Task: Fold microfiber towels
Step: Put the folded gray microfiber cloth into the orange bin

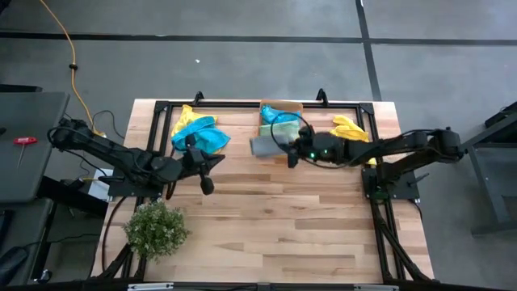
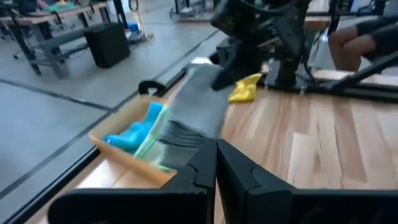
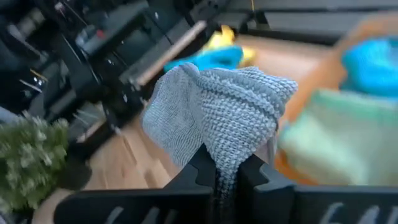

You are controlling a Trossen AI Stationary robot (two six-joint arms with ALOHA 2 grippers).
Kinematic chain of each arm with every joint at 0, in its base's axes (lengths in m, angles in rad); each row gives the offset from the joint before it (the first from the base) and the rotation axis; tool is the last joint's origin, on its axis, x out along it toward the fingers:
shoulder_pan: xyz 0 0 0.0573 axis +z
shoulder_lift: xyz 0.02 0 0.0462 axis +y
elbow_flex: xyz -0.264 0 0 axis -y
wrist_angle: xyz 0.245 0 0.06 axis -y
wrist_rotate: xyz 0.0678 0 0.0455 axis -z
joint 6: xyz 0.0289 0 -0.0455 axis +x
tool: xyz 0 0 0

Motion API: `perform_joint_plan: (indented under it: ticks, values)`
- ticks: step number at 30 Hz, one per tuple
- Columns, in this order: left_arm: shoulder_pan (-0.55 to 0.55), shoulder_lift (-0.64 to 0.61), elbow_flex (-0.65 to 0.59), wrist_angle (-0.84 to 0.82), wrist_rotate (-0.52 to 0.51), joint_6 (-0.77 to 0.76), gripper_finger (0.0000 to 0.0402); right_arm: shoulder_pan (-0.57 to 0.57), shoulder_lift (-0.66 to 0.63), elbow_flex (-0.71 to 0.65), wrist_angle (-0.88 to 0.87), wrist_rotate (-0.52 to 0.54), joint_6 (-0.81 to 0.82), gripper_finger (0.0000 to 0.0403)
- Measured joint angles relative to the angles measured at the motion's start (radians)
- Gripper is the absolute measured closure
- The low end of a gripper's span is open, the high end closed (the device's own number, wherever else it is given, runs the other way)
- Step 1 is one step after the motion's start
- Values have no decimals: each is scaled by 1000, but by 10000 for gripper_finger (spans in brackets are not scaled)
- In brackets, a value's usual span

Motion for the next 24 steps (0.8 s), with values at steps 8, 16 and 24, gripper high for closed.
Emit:
perform_joint_plan:
  ticks: [8,16,24]
  values:
    - [0,32,0,-15,-17,-3,401,-43,76,128,52,24,-116,402]
    - [0,41,1,-18,-25,-3,401,-55,276,130,262,107,-86,403]
    - [0,41,1,-18,-30,-3,401,-100,454,130,555,-30,-35,403]
